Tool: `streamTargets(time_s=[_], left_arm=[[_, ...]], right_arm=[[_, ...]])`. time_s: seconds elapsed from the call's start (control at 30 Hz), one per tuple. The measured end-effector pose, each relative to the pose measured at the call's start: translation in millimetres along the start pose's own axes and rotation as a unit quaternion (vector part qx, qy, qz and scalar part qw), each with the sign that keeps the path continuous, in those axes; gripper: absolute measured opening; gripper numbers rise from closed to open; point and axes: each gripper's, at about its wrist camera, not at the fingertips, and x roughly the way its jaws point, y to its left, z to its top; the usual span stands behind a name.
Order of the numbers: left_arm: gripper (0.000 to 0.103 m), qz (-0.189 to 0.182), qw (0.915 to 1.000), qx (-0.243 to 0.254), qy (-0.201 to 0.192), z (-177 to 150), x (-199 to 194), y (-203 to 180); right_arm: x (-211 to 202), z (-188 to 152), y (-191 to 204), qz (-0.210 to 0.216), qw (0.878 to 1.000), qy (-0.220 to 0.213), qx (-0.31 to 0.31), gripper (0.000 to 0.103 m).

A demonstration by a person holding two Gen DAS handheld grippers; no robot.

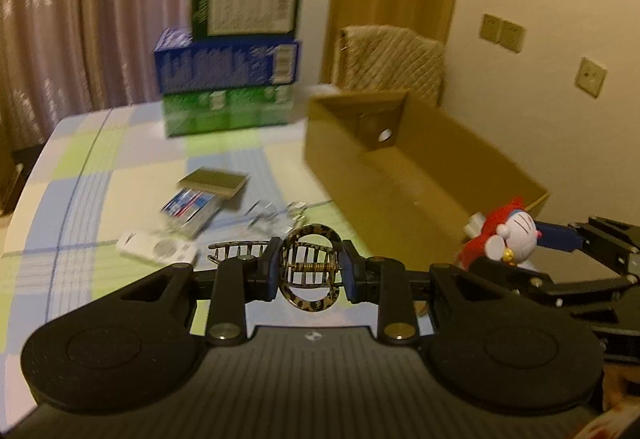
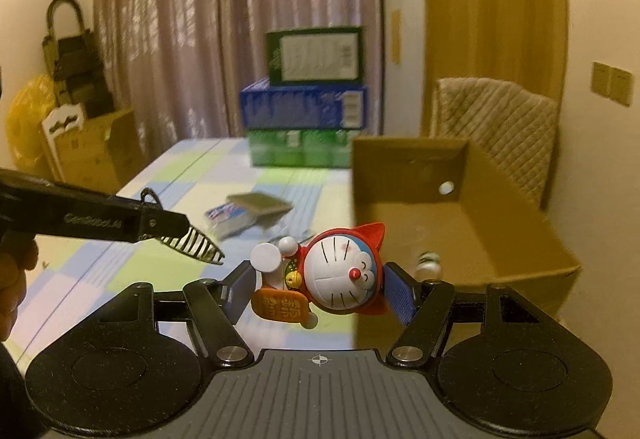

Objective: Organize rigid objects
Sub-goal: 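Carry both keychains with both tools over the cardboard box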

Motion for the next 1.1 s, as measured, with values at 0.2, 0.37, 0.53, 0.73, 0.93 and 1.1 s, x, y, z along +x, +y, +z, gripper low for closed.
streamTargets(time_s=[0.2, 0.37, 0.53, 0.73, 0.93, 1.1], left_arm=[[0.025, -0.036, 0.9991, 0.018, -0.014, 26, 9, -40], [0.025, -0.059, 0.9975, 0.038, -0.012, 42, 30, -71], [0.025, -0.076, 0.9955, 0.056, -0.002, 47, 52, -95], [0.025, -0.086, 0.9940, 0.066, 0.014, 43, 73, -111], [0.025, -0.088, 0.9933, 0.071, 0.026, 42, 90, -119], [0.025, -0.089, 0.9930, 0.071, 0.030, 41, 97, -120]], right_arm=[[-9, 23, -49, -0.042, 0.999, -0.011, 0.009, 0.066], [-10, 33, -86, -0.060, 0.998, -0.013, 0.030, 0.066], [-7, 33, -113, -0.069, 0.996, -0.008, 0.052, 0.066], [-2, 30, -137, -0.073, 0.995, -0.004, 0.074, 0.066], [4, 28, -148, -0.067, 0.994, 0.001, 0.089, 0.066], [15, 27, -153, -0.064, 0.993, 0.006, 0.097, 0.066]])
